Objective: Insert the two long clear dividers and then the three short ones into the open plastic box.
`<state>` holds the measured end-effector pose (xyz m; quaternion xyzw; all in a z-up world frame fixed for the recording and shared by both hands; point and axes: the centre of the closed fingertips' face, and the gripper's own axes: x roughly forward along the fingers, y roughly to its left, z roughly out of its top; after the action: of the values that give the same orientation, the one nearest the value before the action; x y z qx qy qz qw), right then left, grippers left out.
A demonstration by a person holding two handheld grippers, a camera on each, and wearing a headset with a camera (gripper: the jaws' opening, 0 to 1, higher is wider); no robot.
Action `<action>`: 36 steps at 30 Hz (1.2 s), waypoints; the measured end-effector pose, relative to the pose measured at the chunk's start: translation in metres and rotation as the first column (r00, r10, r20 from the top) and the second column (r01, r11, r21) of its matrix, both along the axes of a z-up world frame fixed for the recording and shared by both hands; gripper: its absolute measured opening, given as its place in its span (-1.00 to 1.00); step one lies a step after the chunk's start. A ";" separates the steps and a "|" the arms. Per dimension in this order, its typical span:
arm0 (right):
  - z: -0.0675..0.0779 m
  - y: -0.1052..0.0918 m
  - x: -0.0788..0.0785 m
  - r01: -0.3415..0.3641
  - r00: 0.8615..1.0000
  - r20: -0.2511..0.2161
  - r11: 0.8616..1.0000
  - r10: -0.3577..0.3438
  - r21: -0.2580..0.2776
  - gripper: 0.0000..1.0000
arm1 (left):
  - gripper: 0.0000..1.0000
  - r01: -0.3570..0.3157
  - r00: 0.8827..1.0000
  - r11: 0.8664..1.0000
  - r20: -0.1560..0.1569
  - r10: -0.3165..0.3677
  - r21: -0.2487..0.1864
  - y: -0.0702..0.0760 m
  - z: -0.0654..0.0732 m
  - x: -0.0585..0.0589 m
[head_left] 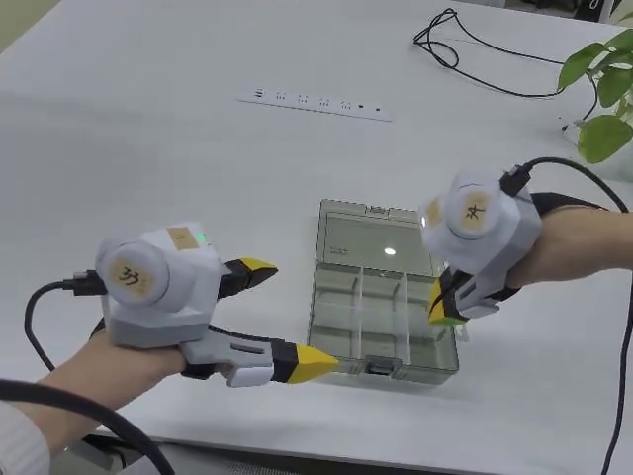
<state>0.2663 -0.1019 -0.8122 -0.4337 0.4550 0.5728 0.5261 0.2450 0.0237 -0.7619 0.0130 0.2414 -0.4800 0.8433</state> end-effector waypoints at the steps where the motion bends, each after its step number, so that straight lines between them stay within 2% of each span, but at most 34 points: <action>1: -0.004 -0.001 0.000 0.002 1.000 0.003 1.000 -0.002 -0.006 -0.96 | 0.61 0.001 1.000 1.000 -0.001 -0.001 0.000 0.000 0.000 0.000; 13: -0.003 -0.002 0.002 0.006 1.000 0.015 1.000 -0.006 0.000 -0.95 | 0.60 0.002 1.000 1.000 0.004 -0.002 0.000 -0.002 0.003 -0.001; 16: -0.004 -0.003 0.001 0.014 1.000 0.016 1.000 -0.014 0.014 -0.95 | 0.60 0.004 1.000 1.000 0.004 -0.004 0.001 -0.003 0.003 -0.002; 18: -0.005 -0.004 0.001 -0.018 0.999 0.040 0.999 0.016 0.045 -0.93 | 0.59 0.005 1.000 1.000 0.000 -0.005 0.000 -0.004 0.003 -0.004; 19: -0.005 -0.005 -0.001 -0.023 0.999 0.044 0.998 0.021 0.054 -0.83 | 0.59 0.004 1.000 1.000 0.001 -0.004 0.000 -0.004 0.003 -0.005; 20: -0.005 -0.004 0.000 -0.006 0.998 0.066 0.995 0.000 0.095 -0.66 | 0.59 0.002 1.000 1.000 0.000 -0.002 -0.002 -0.003 0.002 -0.005; 21: -0.003 -0.003 -0.001 0.002 0.998 0.069 0.992 -0.011 0.128 -0.47 | 0.59 0.000 1.000 1.000 -0.004 0.000 -0.002 -0.003 0.001 -0.006; 24: 0.008 -0.003 -0.006 0.074 0.994 0.062 0.972 -0.090 0.224 -0.29 | 0.59 -0.005 1.000 1.000 -0.014 0.005 -0.002 -0.001 -0.002 -0.010; 27: 0.018 -0.005 -0.012 0.176 0.981 0.022 0.931 -0.193 0.321 -0.07 | 0.59 -0.010 1.000 1.000 -0.021 0.010 -0.002 -0.001 -0.005 -0.012; 32: 0.021 -0.017 -0.017 0.255 0.956 0.034 0.884 -0.291 0.393 0.39 | 0.60 -0.015 0.999 1.000 -0.030 0.015 -0.004 -0.001 -0.007 -0.014; 35: 0.023 -0.020 -0.018 0.290 0.939 0.041 0.851 -0.342 0.438 0.59 | 0.61 -0.021 0.999 1.000 -0.028 0.021 -0.003 0.001 -0.006 -0.013; 36: 0.024 -0.022 -0.019 0.317 0.928 0.034 0.835 -0.371 0.449 0.63 | 0.61 -0.023 0.999 1.000 -0.028 0.023 -0.005 0.001 -0.006 -0.013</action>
<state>0.2475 -0.1241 -0.7886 -0.2497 0.3536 0.5285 0.7303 0.2324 0.0252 -0.7677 0.0013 0.2521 -0.4708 0.8454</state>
